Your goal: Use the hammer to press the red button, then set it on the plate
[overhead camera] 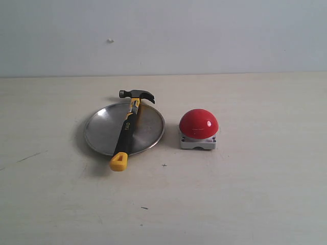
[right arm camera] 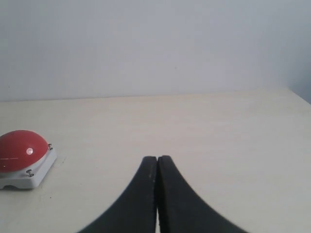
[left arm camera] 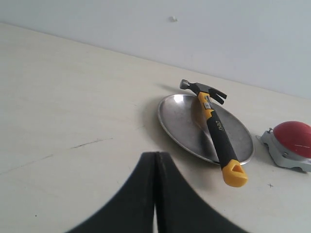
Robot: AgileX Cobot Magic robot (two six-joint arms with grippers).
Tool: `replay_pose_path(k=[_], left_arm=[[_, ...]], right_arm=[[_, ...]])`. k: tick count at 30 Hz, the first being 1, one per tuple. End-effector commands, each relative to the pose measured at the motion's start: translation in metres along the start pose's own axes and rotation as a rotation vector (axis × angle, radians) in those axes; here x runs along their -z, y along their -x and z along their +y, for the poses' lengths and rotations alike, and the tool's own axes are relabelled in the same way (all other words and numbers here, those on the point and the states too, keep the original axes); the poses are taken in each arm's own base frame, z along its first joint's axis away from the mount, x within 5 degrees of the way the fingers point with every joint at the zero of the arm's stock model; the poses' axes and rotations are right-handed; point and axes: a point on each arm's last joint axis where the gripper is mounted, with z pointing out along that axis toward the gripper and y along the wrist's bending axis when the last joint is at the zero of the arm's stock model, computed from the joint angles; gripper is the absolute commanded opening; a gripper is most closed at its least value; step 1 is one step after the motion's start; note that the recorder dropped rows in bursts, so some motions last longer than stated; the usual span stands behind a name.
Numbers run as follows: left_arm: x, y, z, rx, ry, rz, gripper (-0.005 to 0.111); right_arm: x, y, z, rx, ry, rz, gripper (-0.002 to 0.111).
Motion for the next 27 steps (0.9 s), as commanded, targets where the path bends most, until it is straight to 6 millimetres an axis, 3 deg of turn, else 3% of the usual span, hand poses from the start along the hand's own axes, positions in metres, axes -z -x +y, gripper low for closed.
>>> replay_pose_path(k=[1, 27], left_arm=[[0.0005, 0.0011, -0.0003, 0.005, -0.003, -0.013, 0.0], [0.0005, 0.0011, -0.0003, 0.008, -0.003, -0.013, 0.0]], right_arm=[[0.0057, -0.0052, -0.0023, 0.012, -0.025, 0.01, 0.0], [0.0058, -0.008, -0.0029, 0.004, -0.032, 0.041, 0.0]])
